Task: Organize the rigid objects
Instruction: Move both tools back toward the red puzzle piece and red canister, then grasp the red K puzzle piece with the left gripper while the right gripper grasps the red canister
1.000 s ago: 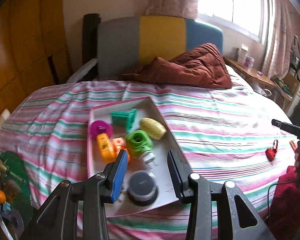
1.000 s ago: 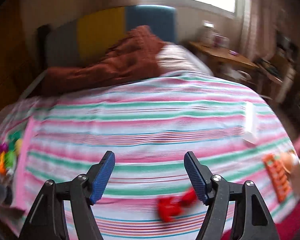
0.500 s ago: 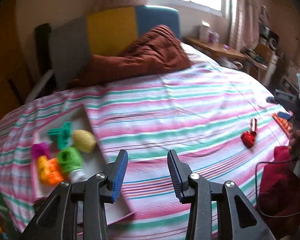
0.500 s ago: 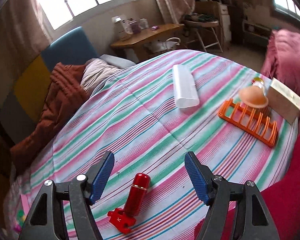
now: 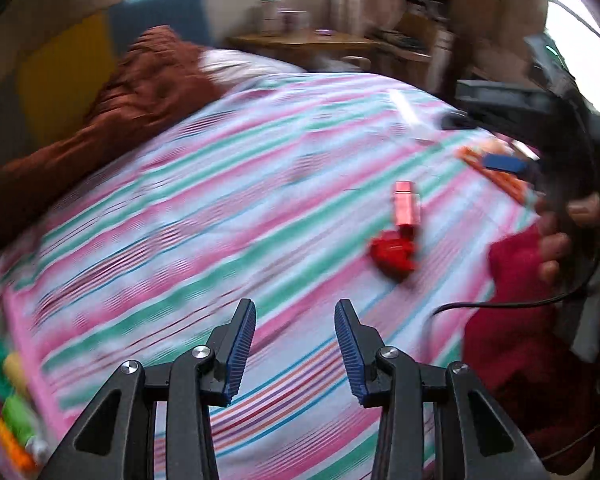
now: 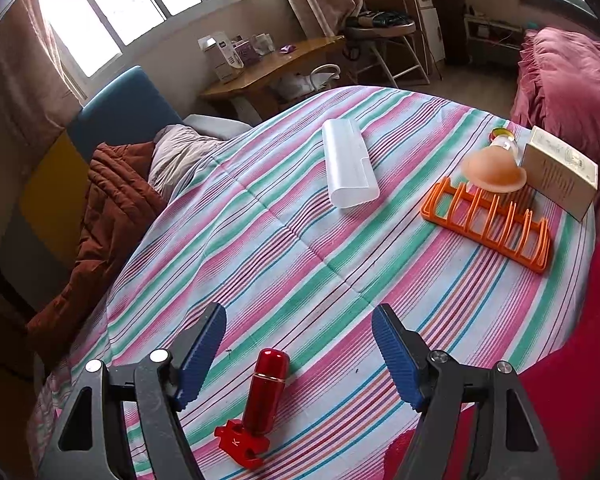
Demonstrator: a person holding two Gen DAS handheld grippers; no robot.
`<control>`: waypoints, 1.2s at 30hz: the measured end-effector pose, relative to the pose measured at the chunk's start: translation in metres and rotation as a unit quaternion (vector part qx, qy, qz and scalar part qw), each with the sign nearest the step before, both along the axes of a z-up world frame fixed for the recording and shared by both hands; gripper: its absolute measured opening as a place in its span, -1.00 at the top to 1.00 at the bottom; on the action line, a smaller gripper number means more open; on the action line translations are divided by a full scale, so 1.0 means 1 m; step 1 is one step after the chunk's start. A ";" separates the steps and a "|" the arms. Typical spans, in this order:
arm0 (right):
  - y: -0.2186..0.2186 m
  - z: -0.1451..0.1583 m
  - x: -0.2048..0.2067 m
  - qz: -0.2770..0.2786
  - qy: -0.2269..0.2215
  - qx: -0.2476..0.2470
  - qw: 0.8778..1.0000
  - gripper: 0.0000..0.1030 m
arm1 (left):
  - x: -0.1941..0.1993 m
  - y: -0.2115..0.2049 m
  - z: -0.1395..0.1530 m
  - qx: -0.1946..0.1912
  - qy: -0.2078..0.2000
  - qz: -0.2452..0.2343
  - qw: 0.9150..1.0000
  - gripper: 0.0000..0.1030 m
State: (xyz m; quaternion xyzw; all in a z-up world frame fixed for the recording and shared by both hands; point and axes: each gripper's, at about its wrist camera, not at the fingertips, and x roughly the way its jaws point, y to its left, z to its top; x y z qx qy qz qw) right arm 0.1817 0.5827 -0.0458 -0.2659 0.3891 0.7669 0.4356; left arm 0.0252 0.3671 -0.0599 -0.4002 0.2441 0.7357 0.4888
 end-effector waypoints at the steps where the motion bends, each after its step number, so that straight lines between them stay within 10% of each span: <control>1: 0.000 -0.001 -0.001 0.003 0.000 -0.002 1.000 -0.49 | 0.006 0.010 -0.003 0.000 -0.003 -0.020 1.000 0.19; 9: 0.001 -0.004 -0.004 0.010 0.002 -0.016 1.000 -0.50 | 0.032 0.070 -0.027 -0.029 0.002 -0.110 0.994 -0.23; 19: 0.002 -0.009 -0.013 0.021 -0.018 -0.019 0.999 -0.50 | 0.008 0.104 -0.054 -0.039 -0.033 -0.087 0.995 -0.06; 36: -0.013 -0.044 -0.059 0.116 -0.130 -0.037 0.984 -0.47 | -0.008 -0.041 -0.053 0.003 -0.031 0.053 0.998 0.10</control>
